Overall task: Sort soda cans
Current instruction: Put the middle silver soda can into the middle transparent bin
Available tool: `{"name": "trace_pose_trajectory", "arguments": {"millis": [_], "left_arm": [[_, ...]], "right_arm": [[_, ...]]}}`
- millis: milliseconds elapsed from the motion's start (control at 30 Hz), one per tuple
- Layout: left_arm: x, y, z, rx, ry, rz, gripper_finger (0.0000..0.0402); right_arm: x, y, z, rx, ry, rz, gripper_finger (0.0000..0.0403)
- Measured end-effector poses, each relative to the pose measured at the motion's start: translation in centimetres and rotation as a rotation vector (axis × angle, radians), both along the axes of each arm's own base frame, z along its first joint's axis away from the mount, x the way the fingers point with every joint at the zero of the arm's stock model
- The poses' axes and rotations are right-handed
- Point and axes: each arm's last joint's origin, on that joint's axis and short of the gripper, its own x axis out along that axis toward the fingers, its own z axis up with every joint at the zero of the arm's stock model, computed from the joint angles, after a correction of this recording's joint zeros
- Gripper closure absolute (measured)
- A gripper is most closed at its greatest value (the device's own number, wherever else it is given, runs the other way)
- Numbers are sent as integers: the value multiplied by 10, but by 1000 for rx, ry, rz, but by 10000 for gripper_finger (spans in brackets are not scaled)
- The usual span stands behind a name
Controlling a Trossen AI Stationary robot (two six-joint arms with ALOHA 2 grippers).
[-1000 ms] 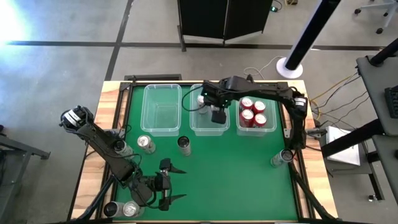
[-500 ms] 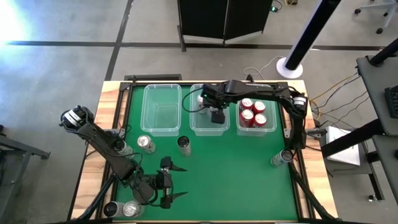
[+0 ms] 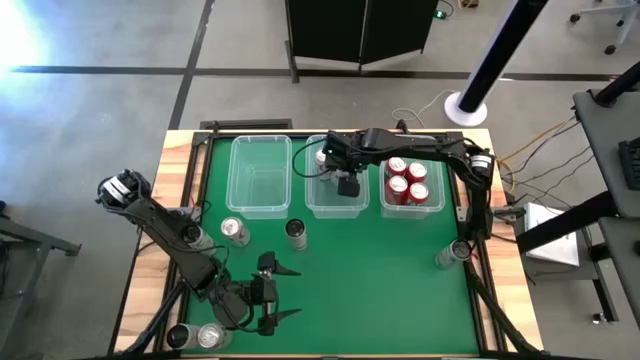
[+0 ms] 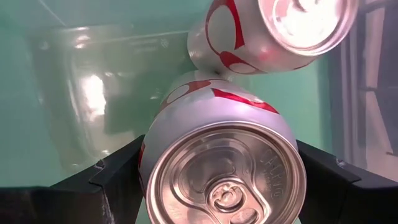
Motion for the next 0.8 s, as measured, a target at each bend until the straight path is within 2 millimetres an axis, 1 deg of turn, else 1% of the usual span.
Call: {"name": "trace_pose_trajectory", "arguments": {"millis": [233,333,467,567,667,733,800], "left_arm": [[2,-3,10,-10,-22,-6,19],[3,-3,12,-26,-15,2,19],[1,-2,12,-22,28,18,19],[1,-1,19,-31,61,38,19],[0,0,29,-31,104,61,19],[-2,1,35,-27,146,84,19],[-5,5,42,-17,202,117,19]], "right_arm": [[5,-3,-17,21,39,8,93],[5,-3,-18,22,46,11,84],[3,-2,-18,22,60,9,60],[2,-2,-15,12,60,6,44],[2,-2,-11,-1,56,-8,39],[2,-1,-1,-3,41,-15,39],[2,3,14,-3,19,-29,39]]}}
